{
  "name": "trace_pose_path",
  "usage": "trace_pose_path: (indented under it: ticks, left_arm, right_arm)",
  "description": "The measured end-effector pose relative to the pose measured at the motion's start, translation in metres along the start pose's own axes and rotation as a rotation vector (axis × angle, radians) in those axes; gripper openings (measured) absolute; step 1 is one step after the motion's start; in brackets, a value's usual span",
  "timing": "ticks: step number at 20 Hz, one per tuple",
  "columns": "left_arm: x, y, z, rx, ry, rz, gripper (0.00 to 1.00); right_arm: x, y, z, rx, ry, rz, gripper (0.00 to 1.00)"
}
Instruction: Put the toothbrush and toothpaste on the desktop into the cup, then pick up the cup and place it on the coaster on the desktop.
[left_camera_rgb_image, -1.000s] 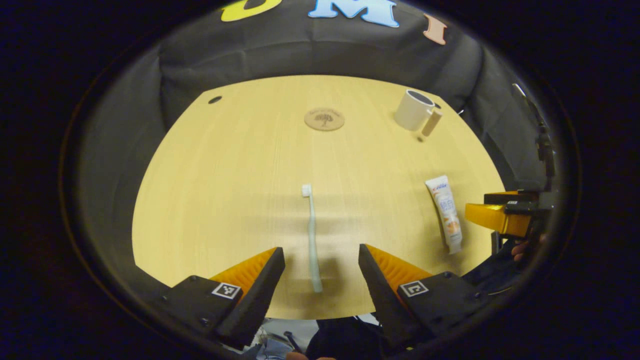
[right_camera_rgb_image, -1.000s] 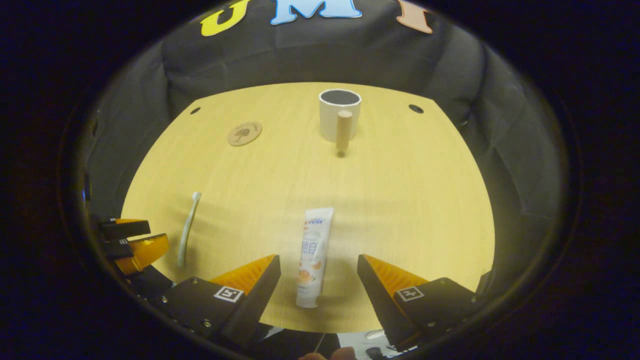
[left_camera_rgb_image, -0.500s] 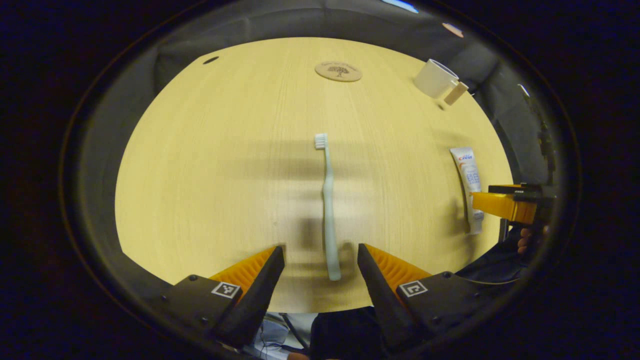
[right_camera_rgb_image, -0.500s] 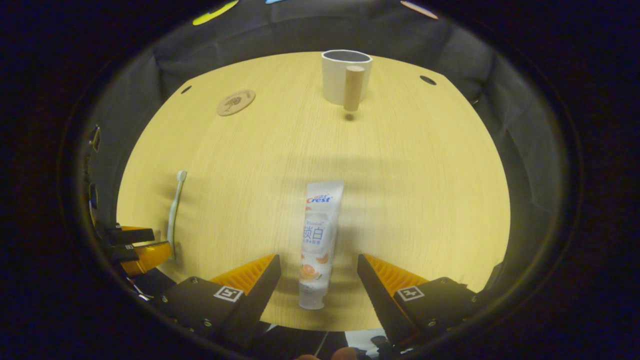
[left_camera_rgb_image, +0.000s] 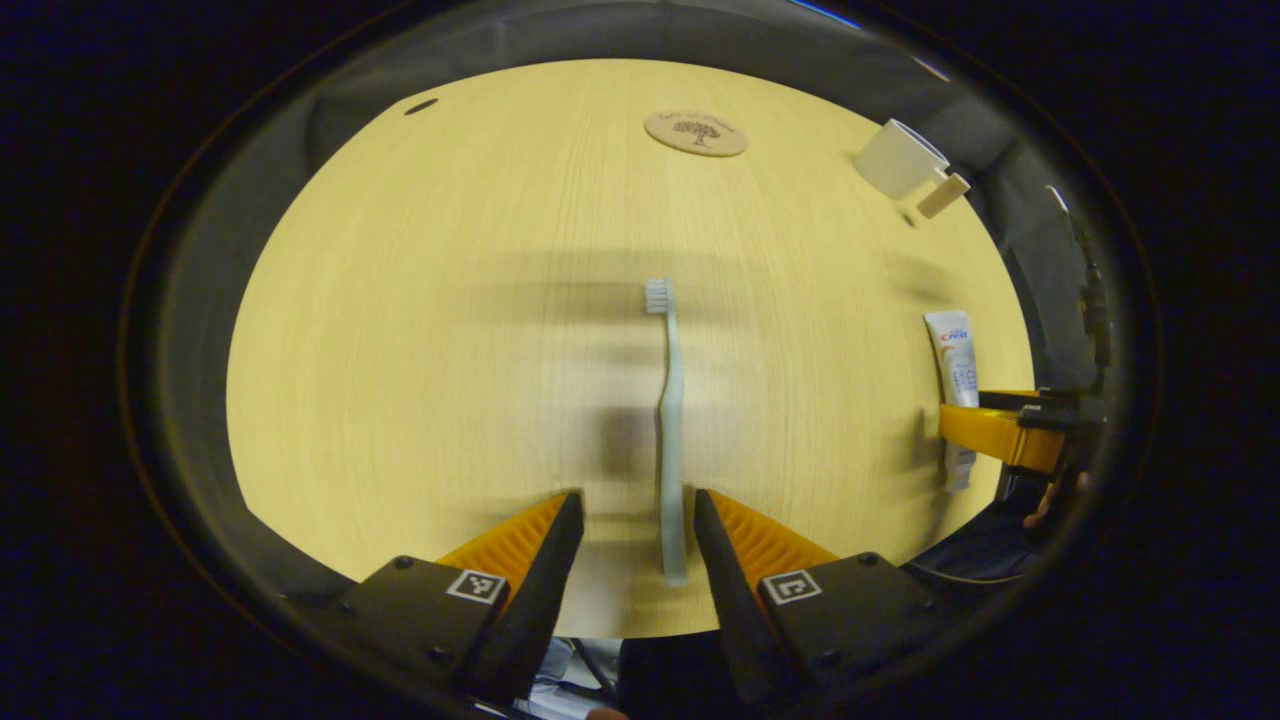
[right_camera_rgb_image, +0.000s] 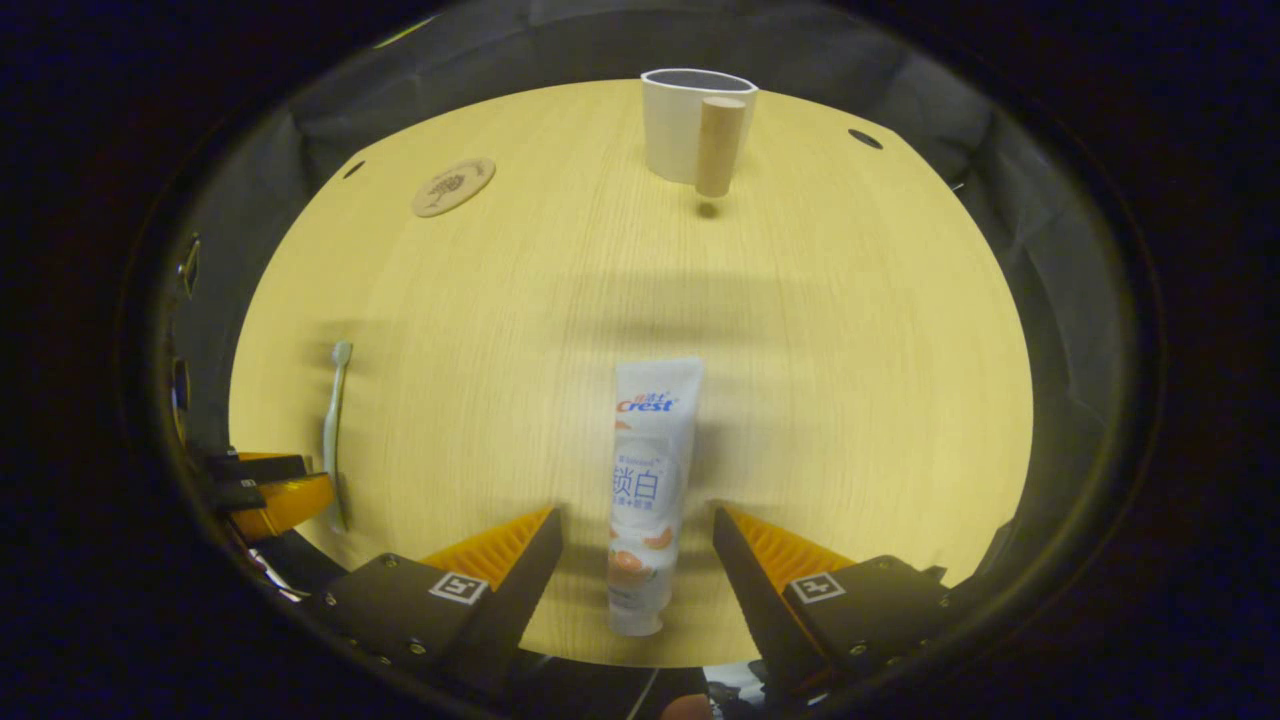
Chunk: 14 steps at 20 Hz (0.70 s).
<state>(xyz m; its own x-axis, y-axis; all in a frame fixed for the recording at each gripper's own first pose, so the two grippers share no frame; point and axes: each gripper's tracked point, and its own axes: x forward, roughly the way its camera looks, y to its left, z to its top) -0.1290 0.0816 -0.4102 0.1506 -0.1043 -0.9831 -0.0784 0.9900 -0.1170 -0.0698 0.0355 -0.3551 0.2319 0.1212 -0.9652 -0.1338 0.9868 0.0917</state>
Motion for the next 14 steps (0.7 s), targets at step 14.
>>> trace_pose_path:
  ticks: [14]
  left_arm:
    - [0.0074,-0.0062,0.0005,0.054,0.062,0.076,0.51]
  right_arm:
    - [0.0101,0.0024,-0.0067,0.004,0.048,-0.034,0.72]
